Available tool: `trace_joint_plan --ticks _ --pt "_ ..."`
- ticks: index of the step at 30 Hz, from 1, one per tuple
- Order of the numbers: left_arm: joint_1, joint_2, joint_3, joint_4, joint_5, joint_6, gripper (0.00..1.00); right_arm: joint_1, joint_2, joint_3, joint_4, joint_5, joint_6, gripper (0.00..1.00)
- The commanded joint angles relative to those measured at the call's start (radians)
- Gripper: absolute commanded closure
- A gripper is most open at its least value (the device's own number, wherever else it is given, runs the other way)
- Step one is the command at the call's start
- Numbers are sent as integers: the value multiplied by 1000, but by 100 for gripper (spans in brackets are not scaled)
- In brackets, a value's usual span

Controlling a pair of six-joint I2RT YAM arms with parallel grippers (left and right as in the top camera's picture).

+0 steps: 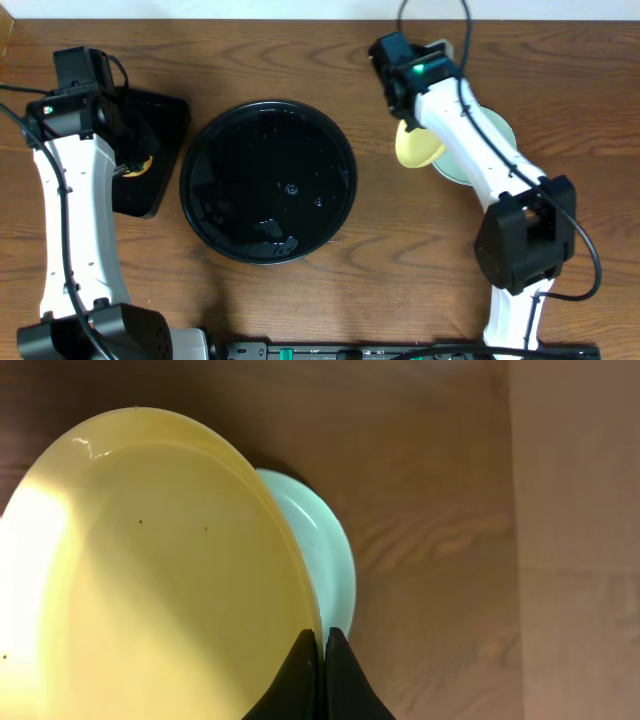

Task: Clean dirty plates on tray and stack at the side
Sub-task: 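Carry the yellow plate right and lower it onto the light-blue plate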

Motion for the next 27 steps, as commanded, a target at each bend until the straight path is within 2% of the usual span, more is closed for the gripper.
trace_joint_plan --ticks 1,16,27 --pt "3 14 -4 2 -2 -6 90 -69 -22 19 -19 -31 49 99" --pt "3 14 -4 16 -2 -6 90 -308 -20 18 -74 -304 38 99" --pt "3 14 -4 11 -2 -6 90 -337 -19 -13 -74 -413 21 99"
